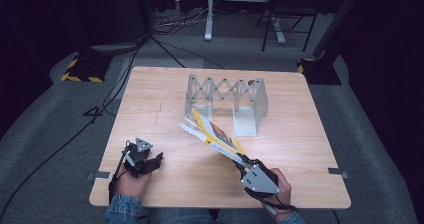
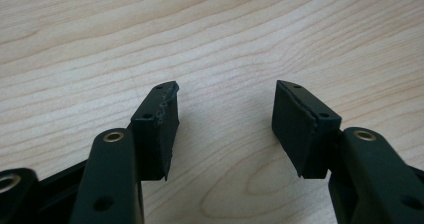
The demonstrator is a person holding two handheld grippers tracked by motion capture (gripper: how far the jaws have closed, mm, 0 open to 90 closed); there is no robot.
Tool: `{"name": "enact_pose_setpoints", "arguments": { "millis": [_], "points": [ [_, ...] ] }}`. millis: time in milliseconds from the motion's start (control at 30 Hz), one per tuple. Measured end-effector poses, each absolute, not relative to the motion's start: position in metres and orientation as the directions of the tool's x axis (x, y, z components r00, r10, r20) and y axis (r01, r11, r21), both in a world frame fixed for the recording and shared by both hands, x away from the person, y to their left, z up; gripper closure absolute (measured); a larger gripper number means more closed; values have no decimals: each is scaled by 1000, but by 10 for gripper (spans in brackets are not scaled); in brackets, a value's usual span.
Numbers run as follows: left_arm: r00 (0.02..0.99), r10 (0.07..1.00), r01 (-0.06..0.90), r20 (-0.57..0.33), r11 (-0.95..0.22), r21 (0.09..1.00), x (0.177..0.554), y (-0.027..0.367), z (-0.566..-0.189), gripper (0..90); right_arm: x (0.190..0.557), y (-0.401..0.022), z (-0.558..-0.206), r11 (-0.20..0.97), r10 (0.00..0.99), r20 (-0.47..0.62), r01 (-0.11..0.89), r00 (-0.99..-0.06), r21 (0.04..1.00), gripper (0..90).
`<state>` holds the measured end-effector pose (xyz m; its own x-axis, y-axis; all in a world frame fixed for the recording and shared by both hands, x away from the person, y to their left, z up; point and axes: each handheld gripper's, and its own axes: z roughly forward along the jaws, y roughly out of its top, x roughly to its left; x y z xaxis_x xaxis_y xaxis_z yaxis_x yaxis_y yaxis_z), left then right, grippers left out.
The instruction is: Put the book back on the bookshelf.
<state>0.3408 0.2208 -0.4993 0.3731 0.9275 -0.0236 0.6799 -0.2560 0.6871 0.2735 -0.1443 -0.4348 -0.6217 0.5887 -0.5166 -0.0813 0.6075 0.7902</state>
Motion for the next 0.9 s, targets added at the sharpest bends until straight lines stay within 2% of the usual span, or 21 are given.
{"name": "enact_pose_setpoints", "arguments": {
  "millis": [200,800,900],
  "points": [
    [373,927,678,-30,-251,690,341,221,-500,443,275,-146,-427,578,604,-498,-88,-622,811,767],
    [378,925,672,-27,-254,696,341,221,-501,437,294,-171,-391,363,733,-334,-75,-592,929,766],
    [381,924,669,-25,-257,697,341,221,-501,436,300,-178,-386,309,742,-279,-57,-610,949,766]
  ]
}}
